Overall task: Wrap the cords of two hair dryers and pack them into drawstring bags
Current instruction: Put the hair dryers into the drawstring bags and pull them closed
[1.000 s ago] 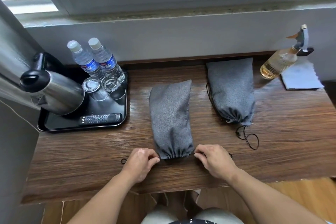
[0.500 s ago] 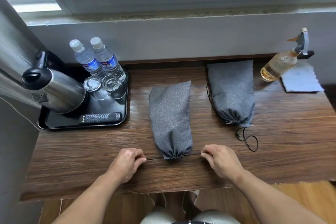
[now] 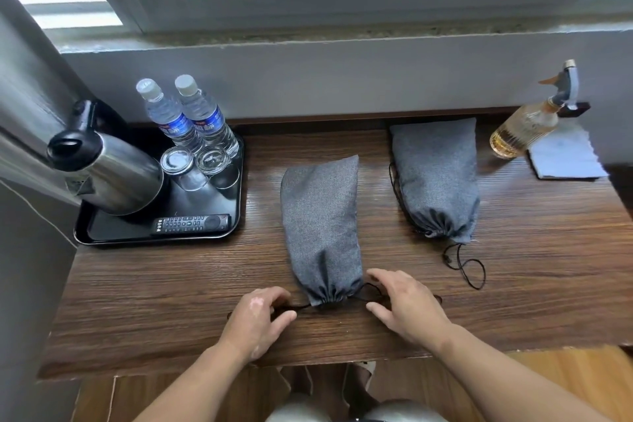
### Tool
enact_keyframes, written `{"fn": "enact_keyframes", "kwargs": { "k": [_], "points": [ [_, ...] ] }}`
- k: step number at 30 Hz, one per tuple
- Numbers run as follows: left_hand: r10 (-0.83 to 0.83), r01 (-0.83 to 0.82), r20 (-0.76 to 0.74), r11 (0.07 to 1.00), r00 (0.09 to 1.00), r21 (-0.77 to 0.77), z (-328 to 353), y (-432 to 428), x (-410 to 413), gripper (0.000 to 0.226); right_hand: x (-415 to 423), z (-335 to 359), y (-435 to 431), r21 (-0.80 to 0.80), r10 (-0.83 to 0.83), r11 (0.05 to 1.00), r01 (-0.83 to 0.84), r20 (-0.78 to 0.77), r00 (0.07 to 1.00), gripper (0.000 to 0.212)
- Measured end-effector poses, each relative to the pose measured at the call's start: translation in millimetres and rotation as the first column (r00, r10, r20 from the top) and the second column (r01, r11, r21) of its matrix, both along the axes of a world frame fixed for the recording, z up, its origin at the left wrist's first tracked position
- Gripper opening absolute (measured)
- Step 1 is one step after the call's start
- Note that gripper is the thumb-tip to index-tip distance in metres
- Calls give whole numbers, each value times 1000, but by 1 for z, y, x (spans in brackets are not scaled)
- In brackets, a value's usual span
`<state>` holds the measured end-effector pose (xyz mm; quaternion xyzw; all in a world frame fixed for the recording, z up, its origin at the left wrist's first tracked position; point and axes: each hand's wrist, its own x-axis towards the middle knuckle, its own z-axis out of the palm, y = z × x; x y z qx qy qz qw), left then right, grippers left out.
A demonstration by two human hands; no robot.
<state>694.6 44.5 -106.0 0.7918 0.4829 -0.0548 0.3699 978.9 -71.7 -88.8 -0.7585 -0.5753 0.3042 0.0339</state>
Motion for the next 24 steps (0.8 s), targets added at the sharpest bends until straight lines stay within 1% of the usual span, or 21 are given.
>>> {"fn": "enact_keyframes", "kwargs": {
  "k": [1, 2, 3, 5, 7, 9, 11, 12, 17, 19, 22, 24],
  "points": [
    [10, -10, -9, 1000, 1000, -3, 1, -4, 5, 33, -3, 1, 1, 18, -12, 1000, 12, -34, 999, 63],
    [30, -31, -15, 1000, 999, -6, 1, -7, 11, 37, -6, 1, 2, 34, -27, 999, 30, -73, 997, 63],
    [75, -75, -13, 997, 997, -26, 2, -10, 18, 40, -8, 0, 3, 31, -56, 998, 60, -112, 992, 59],
    [211, -207, 20, 970, 977, -125, 2, -13, 32, 38, -11, -3, 4, 33, -127, 990, 135, -165, 978, 44],
    [317, -300, 48, 931, 947, -209, 0, -15, 42, 37, -13, -7, 2, 71, -160, 982, 173, -155, 975, 36],
    [360, -333, 75, 911, 930, -243, -4, -16, 46, 40, -18, -11, -3, 128, -131, 982, 141, -87, 988, 32],
    [337, -313, 72, 921, 939, -234, -8, -19, 45, 41, -21, -14, -7, 158, -112, 980, 118, -45, 993, 28],
    [330, -308, 65, 924, 942, -227, -9, -20, 44, 40, -22, -17, -7, 159, -127, 978, 134, -55, 990, 29],
    [338, -308, 91, 919, 937, -245, -13, -25, 46, 38, -32, -22, -1, 4, -287, 955, 297, -245, 926, 53],
    [348, -316, 101, 917, 932, -244, -13, -27, 49, 37, -39, -25, 2, -7, -335, 937, 348, -289, 897, 57],
    [374, -348, 113, 916, 920, -201, -15, -28, 51, 30, -44, -31, 7, -12, -372, 921, 390, -329, 868, 52],
    [350, -333, 117, 932, 929, -140, -13, -26, 50, 22, -42, -31, 9, -25, -342, 935, 354, -327, 881, 45]
  ]
}}
